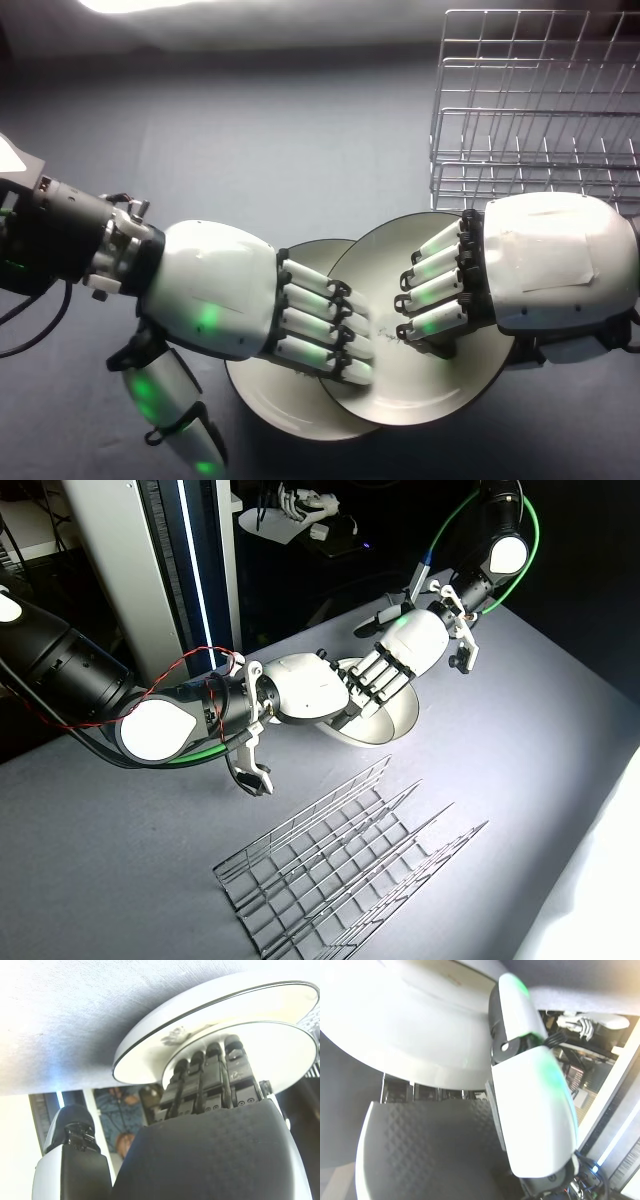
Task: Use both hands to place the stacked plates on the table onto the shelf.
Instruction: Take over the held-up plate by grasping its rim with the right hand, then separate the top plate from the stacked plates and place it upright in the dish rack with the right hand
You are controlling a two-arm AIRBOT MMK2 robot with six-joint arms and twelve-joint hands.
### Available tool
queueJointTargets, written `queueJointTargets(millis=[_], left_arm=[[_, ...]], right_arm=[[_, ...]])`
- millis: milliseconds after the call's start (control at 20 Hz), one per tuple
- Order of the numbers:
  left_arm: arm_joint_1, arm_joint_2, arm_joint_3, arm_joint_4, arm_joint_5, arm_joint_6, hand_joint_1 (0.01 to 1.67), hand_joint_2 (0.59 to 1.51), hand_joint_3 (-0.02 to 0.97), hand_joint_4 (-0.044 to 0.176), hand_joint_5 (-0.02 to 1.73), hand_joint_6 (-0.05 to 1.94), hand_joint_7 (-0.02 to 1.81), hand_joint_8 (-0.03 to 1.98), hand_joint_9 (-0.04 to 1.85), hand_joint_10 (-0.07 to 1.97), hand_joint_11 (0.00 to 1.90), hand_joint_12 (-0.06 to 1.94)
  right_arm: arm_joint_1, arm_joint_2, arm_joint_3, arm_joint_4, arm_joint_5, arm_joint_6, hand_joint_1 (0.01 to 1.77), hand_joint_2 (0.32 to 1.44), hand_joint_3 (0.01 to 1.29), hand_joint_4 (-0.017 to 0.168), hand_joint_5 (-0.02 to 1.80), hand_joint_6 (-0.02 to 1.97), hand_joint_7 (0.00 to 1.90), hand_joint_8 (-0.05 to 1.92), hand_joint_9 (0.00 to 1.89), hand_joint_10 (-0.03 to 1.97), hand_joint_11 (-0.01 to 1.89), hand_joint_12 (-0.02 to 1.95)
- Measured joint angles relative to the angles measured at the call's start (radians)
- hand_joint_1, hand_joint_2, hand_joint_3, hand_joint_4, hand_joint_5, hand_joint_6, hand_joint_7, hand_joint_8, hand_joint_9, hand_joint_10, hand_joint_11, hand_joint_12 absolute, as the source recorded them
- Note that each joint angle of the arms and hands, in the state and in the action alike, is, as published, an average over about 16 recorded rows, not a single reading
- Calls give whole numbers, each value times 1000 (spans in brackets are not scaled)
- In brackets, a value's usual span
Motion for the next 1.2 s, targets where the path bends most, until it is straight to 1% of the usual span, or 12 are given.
queueJointTargets(millis=[150,300,500,700,850,1100,1200], left_arm=[[-27,41,-10,-14,1,-11,15,1062,13,-1,-3,-3,4,-5,15,1,15,14],[-61,91,-21,-28,0,-27,14,1058,11,0,1,1,10,1,18,4,15,13],[-108,169,-34,-46,-1,-51,14,1057,10,2,8,7,16,9,20,7,15,13],[-146,244,-44,-58,-5,-73,13,1055,10,1,12,10,19,9,22,7,15,13],[-161,288,-48,-51,-9,-86,13,1053,10,2,14,9,18,9,22,7,15,12],[-164,342,-46,-35,-10,-95,13,1055,10,2,17,9,17,8,22,6,15,12],[-162,357,-45,-31,-11,-95,13,1055,10,2,17,9,17,8,22,6,15,12]], right_arm=[[11,1,-2,-4,2,-1,1201,1108,12,0,571,1474,595,1142,619,1482,706,1860],[29,3,-8,-9,-3,1,1204,1101,12,0,585,1459,612,1178,653,1543,735,1863],[63,11,-28,-8,-21,4,1206,1101,13,0,592,1443,631,1198,685,1576,747,1848],[106,25,-60,5,-46,9,1223,1102,13,-1,607,1428,670,1218,726,1552,748,1829],[140,40,-89,28,-67,14,1237,1103,12,-2,625,1417,711,1217,754,1523,747,1812],[190,73,-139,92,-102,21,1261,1105,13,-3,652,1402,775,1223,792,1468,750,1779],[208,86,-156,127,-115,25,1271,1105,13,-3,659,1412,792,1253,817,1375,760,1698]])
